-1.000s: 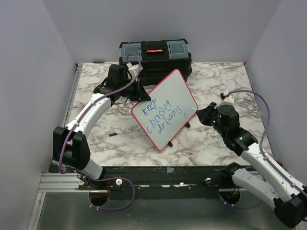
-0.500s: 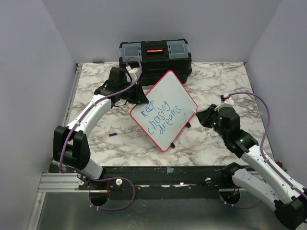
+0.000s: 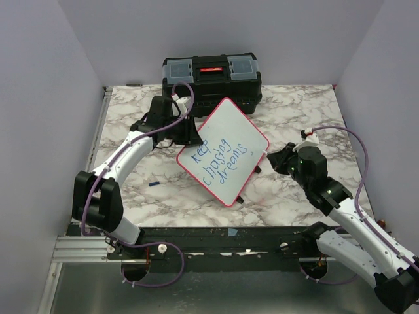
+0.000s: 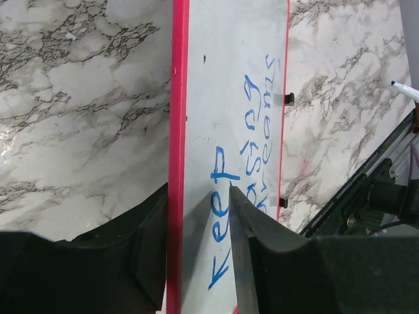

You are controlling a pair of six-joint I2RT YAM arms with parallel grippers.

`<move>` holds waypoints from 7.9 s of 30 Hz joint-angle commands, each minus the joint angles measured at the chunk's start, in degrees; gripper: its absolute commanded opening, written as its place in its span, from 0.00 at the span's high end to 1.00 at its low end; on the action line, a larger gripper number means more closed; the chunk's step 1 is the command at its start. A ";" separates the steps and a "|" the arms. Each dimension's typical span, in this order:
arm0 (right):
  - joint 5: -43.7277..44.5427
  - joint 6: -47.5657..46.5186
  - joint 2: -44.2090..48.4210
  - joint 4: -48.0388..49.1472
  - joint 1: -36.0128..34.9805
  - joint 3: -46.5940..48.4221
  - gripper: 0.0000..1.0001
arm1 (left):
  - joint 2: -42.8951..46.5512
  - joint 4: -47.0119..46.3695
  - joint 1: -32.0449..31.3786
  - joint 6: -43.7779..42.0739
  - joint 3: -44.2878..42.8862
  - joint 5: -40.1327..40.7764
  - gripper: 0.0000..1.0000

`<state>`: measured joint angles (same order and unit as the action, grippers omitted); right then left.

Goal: Write a sentence on the whiteboard
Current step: Put down the whiteboard on the whiteboard stand, then pick up the pen cap from the center of the board, then insert the whiteboard marker without the cap into the pen cap.

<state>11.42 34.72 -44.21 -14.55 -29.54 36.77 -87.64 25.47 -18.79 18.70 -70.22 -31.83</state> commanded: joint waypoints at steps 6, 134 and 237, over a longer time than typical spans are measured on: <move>-0.35 0.17 0.11 0.22 -0.02 -0.74 0.99 | 3.44 -2.68 -0.62 0.11 2.28 1.28 0.55; -10.88 -4.21 2.76 5.79 -0.08 -3.44 0.99 | 24.87 7.99 9.05 57.65 28.19 42.20 1.00; -14.11 -22.24 -31.00 29.03 -24.79 24.05 0.99 | 37.95 -7.02 6.31 85.58 23.67 9.84 1.00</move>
<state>-5.02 12.10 -74.37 13.23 -53.82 58.96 -50.48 19.33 -12.14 101.93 -47.11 -20.23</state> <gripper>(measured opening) 0.120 0.131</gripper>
